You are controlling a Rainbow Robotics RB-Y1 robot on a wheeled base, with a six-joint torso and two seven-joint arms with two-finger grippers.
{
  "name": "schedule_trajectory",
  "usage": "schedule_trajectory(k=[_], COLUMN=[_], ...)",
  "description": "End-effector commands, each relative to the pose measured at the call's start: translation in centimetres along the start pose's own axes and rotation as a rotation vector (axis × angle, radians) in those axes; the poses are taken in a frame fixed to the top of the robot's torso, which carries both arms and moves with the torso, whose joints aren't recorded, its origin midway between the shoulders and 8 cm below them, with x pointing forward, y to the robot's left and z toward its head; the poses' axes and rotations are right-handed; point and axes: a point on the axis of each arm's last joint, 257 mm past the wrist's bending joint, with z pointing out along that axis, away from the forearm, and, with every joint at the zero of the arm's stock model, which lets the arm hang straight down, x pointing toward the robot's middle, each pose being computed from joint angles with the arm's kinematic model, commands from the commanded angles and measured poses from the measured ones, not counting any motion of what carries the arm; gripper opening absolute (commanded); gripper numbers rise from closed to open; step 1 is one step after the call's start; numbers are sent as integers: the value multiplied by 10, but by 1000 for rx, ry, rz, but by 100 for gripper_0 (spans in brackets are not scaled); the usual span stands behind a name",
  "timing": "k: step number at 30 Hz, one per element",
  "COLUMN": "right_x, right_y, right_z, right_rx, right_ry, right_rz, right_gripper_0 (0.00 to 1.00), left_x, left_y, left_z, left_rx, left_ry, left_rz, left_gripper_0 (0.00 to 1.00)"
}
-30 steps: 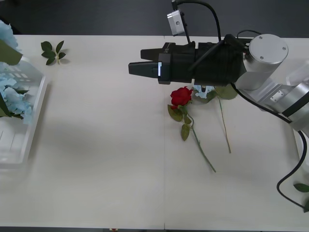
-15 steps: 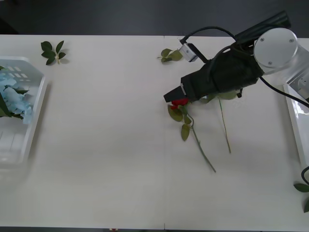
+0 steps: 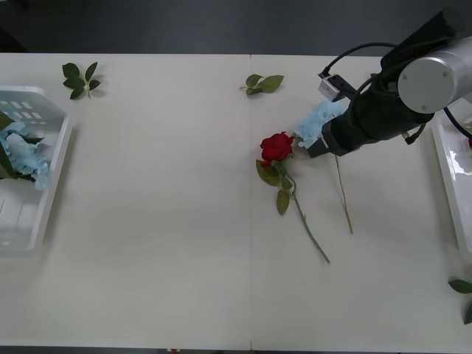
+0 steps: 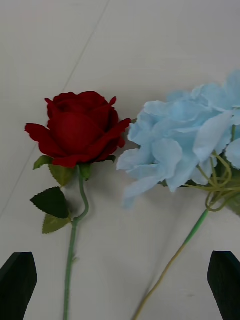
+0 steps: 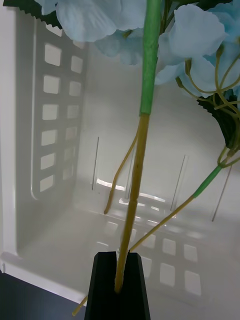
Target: Put the red flowers into the right box and the blue flowers into the left box
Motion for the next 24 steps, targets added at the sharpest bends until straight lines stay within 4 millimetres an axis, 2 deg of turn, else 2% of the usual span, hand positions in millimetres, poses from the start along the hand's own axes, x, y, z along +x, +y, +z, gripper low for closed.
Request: schedule_trajectory(k=[1,8,9,10,11,12,13,14,18,24], right_x=[-13,-6,-5,-4,-2,-1,1,2,4,2], right_y=[-17,-39,-42,-45,-48,-50,-52,-53,-56,-61], right_z=[-11,-3,1,4,7,9,14,18,28,38], right_rx=[51,91,98,108,114,120,128,134,149,184], right_ry=[-17,-1,-4,-6,-7,-6,-7,-12,-18,-22], right_rz=[-10,20,20,19,19,18,14,7,-1,-24], right_gripper_0=[100,100,100,100,100,100,100,100,100,100], left_x=[-22,-22,-24,-26,-26,-28,-31,-34,-36,-38], left_y=[16,16,16,14,12,10,6,2,-10,-47], left_z=[-6,-4,-5,-6,-7,-8,-11,-15,-30,-62], left_rx=[-43,-46,-46,-43,-39,-38,-33,-29,5,153], left_ry=[-50,-53,-58,-63,-66,-70,-79,-89,-99,-128], left_rz=[-16,-12,-8,0,7,13,26,38,65,192], left_gripper_0=[0,0,20,51,68,77,93,100,100,100])
